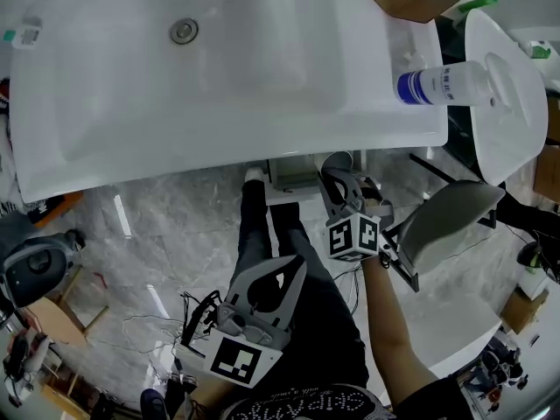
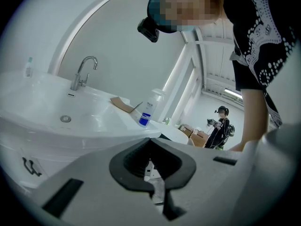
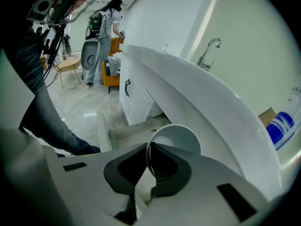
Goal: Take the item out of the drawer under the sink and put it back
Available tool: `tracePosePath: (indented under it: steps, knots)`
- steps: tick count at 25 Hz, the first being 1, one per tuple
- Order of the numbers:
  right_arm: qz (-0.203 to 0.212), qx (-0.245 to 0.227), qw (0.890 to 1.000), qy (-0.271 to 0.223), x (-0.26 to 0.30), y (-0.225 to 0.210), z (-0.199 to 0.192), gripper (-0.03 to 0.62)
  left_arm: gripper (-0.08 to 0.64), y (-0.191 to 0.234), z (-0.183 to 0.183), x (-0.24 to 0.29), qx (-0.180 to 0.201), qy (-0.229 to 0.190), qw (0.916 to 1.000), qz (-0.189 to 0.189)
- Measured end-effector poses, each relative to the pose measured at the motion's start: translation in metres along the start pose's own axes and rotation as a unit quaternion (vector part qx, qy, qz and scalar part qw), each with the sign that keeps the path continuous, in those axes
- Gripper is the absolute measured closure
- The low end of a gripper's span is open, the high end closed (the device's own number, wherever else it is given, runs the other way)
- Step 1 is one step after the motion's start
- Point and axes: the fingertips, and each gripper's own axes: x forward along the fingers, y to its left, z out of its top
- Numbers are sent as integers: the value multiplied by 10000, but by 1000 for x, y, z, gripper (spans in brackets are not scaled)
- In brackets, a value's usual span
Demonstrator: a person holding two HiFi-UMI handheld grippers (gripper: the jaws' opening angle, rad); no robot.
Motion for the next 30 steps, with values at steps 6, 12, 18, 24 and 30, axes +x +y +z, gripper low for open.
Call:
tracePosePath:
  steps: [6, 12, 18, 24, 30]
  knots:
    - [249, -138, 9995, 107, 23, 6, -9, 568, 555, 4, 0, -1, -69, -34, 9999, 132]
    - [445, -165, 9984, 298, 42, 10, -18, 568, 555, 7, 2, -1, -128, -74, 9997, 188]
    - [639, -258, 9963, 518, 57, 12, -23, 568, 555, 6, -1, 1, -158, -34, 9997, 183]
    - [754, -265, 9946, 663, 72, 17, -35, 568, 555, 5, -4, 3, -205, -17, 9996, 186]
    - [843, -277, 9934, 733, 81, 20, -35, 568, 555, 4, -6, 4, -216, 13, 9996, 171]
